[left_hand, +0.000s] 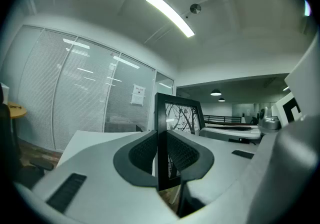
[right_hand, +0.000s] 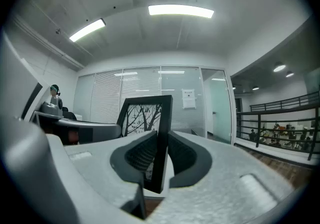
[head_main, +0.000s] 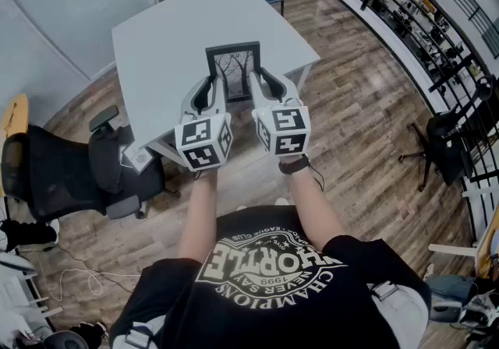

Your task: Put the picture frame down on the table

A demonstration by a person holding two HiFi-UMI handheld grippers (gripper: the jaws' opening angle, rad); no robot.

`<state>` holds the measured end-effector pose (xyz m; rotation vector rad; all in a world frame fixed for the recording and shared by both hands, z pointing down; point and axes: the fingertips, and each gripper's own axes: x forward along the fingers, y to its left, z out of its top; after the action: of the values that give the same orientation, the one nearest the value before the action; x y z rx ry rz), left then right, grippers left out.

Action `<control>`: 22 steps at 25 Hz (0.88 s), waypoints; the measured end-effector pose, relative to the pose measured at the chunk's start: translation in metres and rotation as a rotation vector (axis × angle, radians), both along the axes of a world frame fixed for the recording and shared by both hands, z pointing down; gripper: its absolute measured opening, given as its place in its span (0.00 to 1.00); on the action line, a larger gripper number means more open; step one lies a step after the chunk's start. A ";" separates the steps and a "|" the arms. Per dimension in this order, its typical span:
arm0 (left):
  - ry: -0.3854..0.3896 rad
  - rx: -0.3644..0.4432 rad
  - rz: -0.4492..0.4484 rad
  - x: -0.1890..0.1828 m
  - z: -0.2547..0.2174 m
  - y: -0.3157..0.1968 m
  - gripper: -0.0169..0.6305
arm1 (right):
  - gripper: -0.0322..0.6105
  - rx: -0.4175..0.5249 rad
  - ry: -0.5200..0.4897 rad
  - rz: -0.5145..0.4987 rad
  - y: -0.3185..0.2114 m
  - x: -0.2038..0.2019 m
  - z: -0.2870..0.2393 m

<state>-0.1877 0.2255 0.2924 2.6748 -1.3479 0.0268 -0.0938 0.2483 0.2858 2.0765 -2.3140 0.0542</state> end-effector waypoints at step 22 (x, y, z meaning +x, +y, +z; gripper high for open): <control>0.049 -0.065 -0.064 -0.005 0.030 -0.070 0.13 | 0.16 -0.020 -0.027 -0.060 -0.074 -0.003 0.028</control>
<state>-0.1932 0.1553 0.3227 2.5609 -1.3916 -0.0017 -0.0970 0.1742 0.3143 2.0089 -2.3789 0.1032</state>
